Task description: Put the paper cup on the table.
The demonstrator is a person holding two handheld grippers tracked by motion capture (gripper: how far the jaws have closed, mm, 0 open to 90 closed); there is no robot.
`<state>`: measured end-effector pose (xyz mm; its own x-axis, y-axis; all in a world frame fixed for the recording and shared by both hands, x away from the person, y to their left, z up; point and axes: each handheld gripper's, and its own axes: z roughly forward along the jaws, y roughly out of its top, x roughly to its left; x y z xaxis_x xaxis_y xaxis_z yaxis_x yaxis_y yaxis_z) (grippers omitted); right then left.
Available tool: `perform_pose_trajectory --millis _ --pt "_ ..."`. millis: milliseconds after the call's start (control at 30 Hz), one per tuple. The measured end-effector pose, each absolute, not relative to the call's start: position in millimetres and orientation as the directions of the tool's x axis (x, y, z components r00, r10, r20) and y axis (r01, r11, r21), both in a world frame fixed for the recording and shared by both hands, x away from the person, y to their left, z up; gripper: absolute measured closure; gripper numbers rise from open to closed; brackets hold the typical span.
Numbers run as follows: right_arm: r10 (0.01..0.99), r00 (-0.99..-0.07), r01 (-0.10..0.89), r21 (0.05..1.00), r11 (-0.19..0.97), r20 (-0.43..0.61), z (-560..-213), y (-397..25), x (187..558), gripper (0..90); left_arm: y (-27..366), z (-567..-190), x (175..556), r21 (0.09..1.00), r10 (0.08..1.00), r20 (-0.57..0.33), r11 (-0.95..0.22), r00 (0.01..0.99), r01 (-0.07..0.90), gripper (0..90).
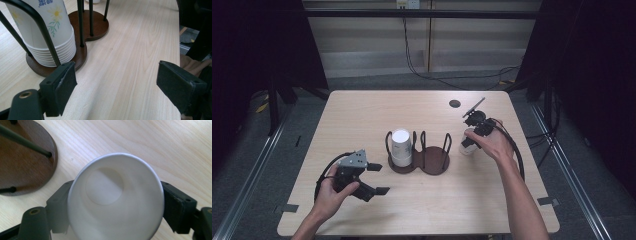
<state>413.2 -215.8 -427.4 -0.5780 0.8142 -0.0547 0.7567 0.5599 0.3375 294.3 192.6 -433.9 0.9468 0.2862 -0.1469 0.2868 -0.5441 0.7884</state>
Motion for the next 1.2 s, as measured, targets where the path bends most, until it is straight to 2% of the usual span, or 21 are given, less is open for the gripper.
perform_pose_trajectory --millis 300,667,800,933,1200 --pt "0.847 -0.532 0.771 0.409 0.488 -0.007 -428.2 -219.4 413.3 16.5 194.3 -434.0 295.1 0.794 0.302 -0.133 -0.538 0.944 0.284 16.3" --pt "0.846 -0.531 0.759 0.468 0.452 0.044 -424.3 -221.5 409.8 13.8 197.3 -434.8 296.6 0.790 0.306 -0.144 -0.537 0.941 0.295 16.3" --pt "0.846 -0.527 0.751 0.507 0.423 0.076 -420.9 -221.6 408.7 14.2 197.3 -435.7 296.7 0.791 0.308 -0.147 -0.534 0.940 0.299 16.3" --pt "0.856 -0.513 0.725 0.566 0.391 0.066 -414.8 -224.5 405.5 16.2 197.9 -436.0 296.9 0.793 0.310 -0.151 -0.530 0.939 0.302 16.3" --pt "0.859 -0.500 0.689 0.651 0.317 0.111 -402.9 -231.6 395.0 13.6 201.1 -436.6 296.2 0.796 0.324 -0.161 -0.516 0.932 0.317 16.3"
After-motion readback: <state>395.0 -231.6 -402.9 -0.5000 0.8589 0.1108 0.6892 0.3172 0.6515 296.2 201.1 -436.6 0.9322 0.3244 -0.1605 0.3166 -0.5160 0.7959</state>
